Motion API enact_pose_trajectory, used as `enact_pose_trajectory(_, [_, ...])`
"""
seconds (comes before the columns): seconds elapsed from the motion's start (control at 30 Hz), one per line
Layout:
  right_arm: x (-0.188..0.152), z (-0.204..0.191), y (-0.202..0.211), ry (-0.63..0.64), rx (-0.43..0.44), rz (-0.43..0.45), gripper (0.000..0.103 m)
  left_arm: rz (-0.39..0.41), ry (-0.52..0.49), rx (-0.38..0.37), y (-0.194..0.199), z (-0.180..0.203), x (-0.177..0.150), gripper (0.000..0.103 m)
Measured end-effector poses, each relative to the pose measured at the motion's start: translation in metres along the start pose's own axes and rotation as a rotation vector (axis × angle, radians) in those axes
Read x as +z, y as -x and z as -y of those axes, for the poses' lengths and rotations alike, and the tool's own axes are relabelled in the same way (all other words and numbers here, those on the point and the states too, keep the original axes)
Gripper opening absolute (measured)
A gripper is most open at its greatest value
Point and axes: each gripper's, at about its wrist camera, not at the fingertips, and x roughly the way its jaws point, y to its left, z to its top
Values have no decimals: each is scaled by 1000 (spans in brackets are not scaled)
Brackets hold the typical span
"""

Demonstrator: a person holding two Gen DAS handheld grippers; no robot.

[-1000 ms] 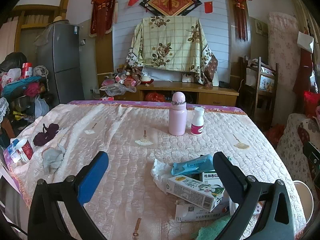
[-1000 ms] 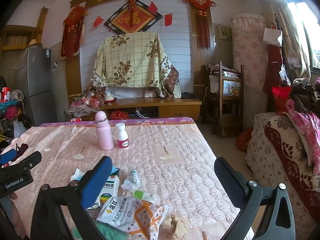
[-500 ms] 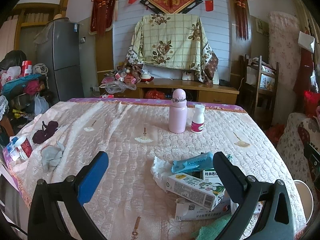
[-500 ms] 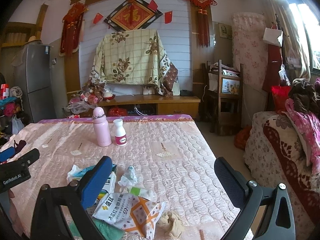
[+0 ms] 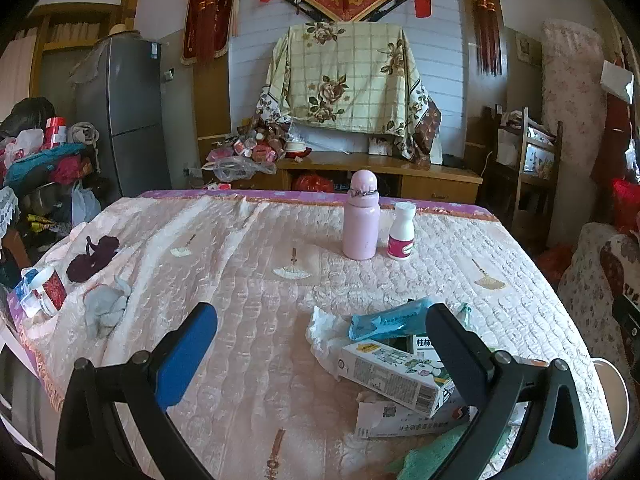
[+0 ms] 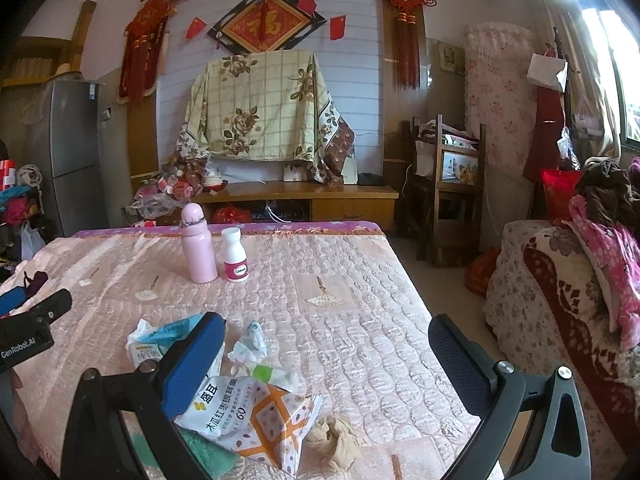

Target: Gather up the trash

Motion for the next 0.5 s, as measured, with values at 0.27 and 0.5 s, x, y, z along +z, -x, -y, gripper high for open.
enact_pose_trajectory(0.27, [-6,2,-5,17,-3,-27,103,-22,-1,11,-7,-4,-4,103])
enact_pose_trajectory(0.5, [-12,13,-10,26,-5,-56,103,-61,-41,-8,-13,-13,-10,103])
